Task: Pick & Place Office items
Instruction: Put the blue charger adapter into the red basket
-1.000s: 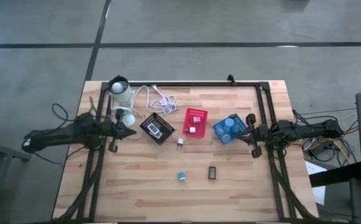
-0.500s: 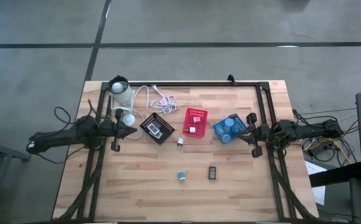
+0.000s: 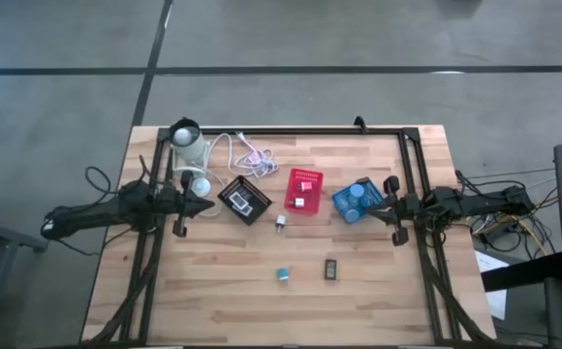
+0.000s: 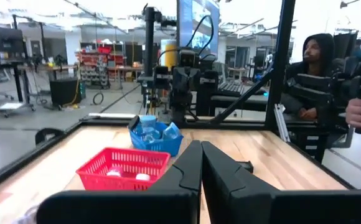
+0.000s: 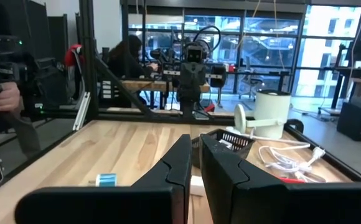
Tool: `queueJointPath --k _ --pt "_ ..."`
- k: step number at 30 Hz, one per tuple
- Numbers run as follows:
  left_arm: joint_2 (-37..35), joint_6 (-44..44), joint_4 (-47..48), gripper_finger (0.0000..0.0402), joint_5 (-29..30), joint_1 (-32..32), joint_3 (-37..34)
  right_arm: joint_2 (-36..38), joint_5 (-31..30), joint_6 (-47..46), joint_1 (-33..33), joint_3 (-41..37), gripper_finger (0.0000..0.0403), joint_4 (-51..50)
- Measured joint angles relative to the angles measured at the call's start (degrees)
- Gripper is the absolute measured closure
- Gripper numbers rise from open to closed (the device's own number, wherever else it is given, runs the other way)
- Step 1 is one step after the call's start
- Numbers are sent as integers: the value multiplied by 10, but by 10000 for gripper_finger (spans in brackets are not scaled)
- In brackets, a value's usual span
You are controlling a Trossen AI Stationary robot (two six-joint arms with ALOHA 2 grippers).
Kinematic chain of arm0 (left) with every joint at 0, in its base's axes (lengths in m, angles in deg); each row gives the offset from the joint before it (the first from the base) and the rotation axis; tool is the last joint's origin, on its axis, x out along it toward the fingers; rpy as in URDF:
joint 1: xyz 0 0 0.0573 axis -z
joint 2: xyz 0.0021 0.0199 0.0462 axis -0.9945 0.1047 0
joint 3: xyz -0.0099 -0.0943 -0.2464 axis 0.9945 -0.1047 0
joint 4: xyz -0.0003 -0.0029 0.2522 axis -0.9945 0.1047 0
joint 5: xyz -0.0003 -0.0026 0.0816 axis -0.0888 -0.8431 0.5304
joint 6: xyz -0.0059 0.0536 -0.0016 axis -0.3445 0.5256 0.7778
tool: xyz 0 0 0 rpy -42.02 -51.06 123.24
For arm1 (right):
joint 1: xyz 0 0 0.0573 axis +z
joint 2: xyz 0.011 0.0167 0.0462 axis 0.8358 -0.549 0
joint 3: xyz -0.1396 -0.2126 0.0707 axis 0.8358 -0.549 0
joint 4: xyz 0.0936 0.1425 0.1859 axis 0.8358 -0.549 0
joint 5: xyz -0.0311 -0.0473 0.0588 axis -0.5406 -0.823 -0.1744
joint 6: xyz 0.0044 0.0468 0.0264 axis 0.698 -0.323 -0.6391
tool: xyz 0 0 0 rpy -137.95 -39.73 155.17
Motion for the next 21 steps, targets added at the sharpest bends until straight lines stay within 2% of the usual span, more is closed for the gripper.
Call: queueJointPath --k 5,9,14,21 --pt "60 -5 3 394 -6 15 34 0 0 5 0 0 374 0" --pt "164 13 2 394 -5 52 102 0 -1 11 0 0 374 0" --pt "346 55 22 394 41 114 233 0 -1 15 0 0 374 1" --pt "596 117 188 383 84 160 457 0 -1 9 0 0 374 0"
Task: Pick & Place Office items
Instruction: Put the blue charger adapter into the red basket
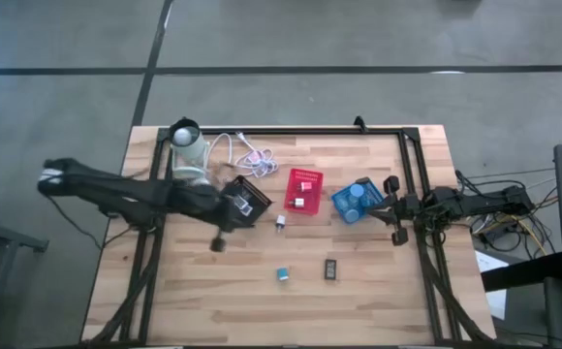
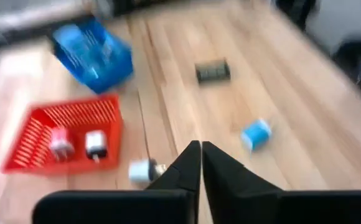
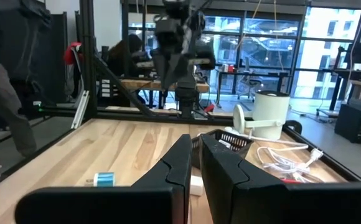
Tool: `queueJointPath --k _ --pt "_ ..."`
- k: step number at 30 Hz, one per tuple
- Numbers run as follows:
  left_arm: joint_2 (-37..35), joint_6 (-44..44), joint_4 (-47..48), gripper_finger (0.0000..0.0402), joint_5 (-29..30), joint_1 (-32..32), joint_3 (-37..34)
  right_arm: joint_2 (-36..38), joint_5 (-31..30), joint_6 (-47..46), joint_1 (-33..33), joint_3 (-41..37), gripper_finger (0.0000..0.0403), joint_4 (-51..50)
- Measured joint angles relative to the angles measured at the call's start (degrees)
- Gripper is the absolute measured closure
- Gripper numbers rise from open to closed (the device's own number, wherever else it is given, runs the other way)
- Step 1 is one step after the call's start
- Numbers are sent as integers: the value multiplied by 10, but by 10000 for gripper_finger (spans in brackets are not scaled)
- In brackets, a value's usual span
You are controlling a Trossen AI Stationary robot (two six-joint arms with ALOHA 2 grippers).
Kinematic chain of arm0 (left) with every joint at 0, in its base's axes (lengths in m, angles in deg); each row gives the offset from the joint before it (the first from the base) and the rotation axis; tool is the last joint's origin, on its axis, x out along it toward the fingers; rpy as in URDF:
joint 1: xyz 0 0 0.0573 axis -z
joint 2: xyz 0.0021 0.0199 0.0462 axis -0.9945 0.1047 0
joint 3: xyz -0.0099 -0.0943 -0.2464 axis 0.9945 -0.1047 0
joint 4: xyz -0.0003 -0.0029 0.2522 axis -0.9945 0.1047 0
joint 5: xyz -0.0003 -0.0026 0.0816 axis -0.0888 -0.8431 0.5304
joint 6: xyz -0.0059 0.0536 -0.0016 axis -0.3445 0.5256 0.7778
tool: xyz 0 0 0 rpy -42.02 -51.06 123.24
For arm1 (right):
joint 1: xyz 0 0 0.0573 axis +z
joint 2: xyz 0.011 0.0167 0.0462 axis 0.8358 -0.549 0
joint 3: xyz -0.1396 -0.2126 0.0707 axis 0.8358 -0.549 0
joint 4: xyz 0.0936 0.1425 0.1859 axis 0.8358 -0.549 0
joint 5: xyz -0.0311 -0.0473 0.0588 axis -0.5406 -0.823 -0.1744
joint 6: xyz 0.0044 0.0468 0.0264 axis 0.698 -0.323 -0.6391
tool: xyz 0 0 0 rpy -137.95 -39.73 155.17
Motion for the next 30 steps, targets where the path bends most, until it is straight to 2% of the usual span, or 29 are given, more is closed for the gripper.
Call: queueJointPath --k 3,7,12,18,21,25,30 --pt "84 38 38 357 -9 13 92 0 0 -2 0 0 374 -1" --pt "189 113 78 307 -66 48 171 -1 1 -7 0 0 374 -6" --pt "298 129 102 240 -56 76 292 -2 1 -15 0 0 374 -18" --pt "418 139 214 183 -36 83 412 -3 1 -15 0 0 374 -18" --pt "452 176 259 163 -43 83 449 -3 1 -15 0 0 374 -18" --pt "496 236 331 144 -43 83 466 -3 1 -21 0 0 374 -27" --pt "518 308 334 140 -29 85 467 -3 1 -23 0 0 374 -28"
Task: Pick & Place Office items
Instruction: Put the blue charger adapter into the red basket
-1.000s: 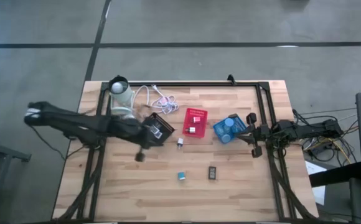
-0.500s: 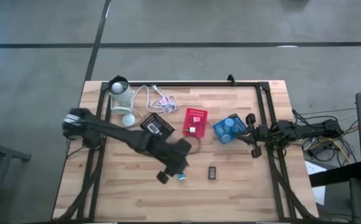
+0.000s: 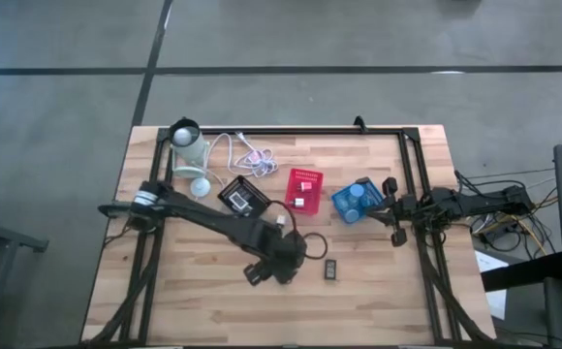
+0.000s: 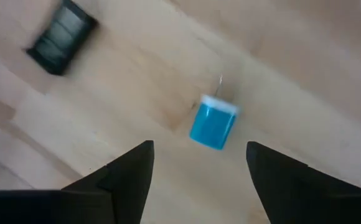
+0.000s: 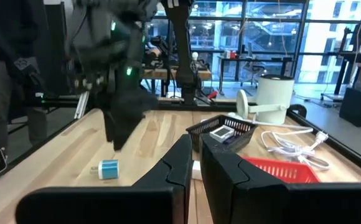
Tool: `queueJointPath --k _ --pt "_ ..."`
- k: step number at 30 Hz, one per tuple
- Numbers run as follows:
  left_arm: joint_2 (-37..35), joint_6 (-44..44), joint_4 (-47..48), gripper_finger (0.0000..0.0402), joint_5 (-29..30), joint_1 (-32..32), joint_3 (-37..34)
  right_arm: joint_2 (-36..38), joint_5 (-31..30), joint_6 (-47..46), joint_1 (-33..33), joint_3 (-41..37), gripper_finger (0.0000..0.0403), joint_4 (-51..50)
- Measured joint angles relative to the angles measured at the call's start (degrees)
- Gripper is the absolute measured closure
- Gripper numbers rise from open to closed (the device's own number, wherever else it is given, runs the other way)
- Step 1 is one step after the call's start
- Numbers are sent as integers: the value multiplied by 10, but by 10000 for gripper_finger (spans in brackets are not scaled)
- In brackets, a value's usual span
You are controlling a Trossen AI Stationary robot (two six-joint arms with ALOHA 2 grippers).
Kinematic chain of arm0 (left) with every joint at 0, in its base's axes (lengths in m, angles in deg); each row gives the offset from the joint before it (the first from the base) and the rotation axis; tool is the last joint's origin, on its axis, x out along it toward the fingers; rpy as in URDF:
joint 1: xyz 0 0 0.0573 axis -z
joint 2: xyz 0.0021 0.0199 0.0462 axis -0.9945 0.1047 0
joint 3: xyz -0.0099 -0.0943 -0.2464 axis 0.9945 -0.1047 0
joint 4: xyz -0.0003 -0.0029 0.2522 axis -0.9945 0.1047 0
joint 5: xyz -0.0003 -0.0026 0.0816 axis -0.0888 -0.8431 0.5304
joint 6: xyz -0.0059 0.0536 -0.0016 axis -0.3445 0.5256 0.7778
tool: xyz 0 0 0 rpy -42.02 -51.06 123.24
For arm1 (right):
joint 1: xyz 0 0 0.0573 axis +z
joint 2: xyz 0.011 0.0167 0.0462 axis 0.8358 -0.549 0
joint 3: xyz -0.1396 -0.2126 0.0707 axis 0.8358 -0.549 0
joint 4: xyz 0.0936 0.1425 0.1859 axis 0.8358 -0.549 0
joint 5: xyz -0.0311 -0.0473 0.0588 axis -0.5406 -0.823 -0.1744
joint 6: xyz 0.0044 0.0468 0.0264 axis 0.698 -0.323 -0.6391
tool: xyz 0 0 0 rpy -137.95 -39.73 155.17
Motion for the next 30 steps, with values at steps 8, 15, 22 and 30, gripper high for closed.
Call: queueJointPath --k 8,15,22,30 --pt "41 44 -1 140 25 4 9 0 0 -1 0 0 374 -2" --pt "69 80 -4 141 23 15 27 0 0 -1 0 0 374 -2" --pt "84 99 -6 151 22 16 25 0 0 -1 0 0 374 -2" --pt "100 111 -17 178 16 16 25 -1 0 4 0 0 374 -2"
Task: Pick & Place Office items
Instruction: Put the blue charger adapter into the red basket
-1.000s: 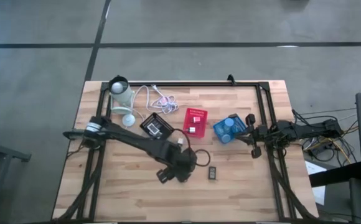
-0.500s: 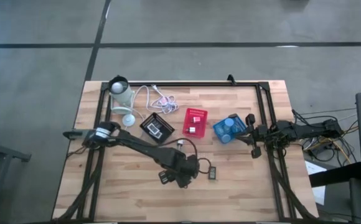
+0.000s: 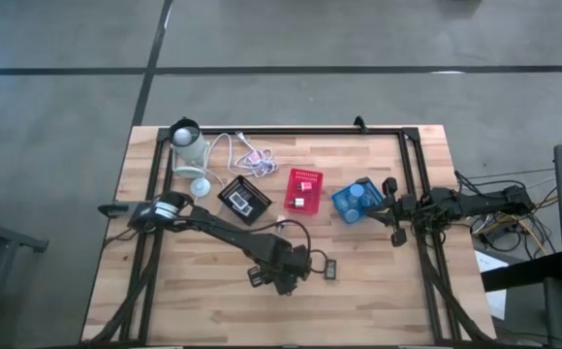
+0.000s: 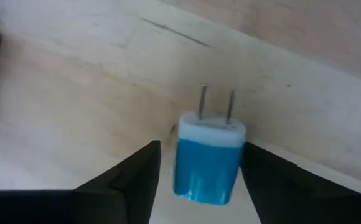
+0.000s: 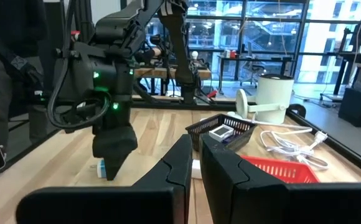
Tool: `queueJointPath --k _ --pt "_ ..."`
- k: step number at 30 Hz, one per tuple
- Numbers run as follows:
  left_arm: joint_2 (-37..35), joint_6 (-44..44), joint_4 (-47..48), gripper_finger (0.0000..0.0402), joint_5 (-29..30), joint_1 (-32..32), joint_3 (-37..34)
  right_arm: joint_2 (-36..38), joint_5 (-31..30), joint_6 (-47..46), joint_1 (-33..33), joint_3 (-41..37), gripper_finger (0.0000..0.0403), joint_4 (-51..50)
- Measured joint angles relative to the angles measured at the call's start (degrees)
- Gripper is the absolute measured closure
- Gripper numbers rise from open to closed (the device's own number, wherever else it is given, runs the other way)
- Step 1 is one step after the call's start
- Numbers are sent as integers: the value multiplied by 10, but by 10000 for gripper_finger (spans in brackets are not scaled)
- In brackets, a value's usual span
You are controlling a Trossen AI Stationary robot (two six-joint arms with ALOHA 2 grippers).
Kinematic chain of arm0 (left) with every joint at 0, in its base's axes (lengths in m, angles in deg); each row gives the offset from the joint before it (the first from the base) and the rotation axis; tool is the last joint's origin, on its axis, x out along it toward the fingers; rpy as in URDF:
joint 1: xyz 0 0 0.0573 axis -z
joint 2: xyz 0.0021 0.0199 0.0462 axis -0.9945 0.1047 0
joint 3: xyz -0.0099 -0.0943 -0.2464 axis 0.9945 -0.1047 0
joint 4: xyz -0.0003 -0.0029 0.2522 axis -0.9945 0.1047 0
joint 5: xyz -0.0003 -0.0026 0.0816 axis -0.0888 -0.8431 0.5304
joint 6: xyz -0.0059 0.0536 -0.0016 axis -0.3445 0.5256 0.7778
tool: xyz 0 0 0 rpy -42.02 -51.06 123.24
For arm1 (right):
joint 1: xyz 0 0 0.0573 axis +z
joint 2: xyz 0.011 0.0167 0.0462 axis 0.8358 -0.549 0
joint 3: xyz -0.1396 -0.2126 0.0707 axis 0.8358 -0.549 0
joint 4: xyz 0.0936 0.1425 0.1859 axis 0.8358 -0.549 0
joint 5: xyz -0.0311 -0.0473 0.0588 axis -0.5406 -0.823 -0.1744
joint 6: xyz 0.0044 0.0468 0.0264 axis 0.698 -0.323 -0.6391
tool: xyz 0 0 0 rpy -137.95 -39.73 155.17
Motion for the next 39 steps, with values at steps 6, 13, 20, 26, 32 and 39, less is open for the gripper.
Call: queueJointPath --k 6,13,20,26,32,39 --pt "-1 13 3 233 -11 0 -2 0 0 2 0 0 374 0" --pt "-2 12 0 269 -31 0 -2 1 0 6 0 0 374 0" --pt "-22 5 14 269 -34 13 -2 1 0 6 0 0 374 0" --pt "-122 -66 57 269 -20 9 -6 0 0 7 0 0 374 2" --pt "-286 -181 67 269 3 7 -76 1 0 2 0 0 374 4" --pt "-553 -301 -88 269 26 2 -305 1 0 1 0 0 374 5"
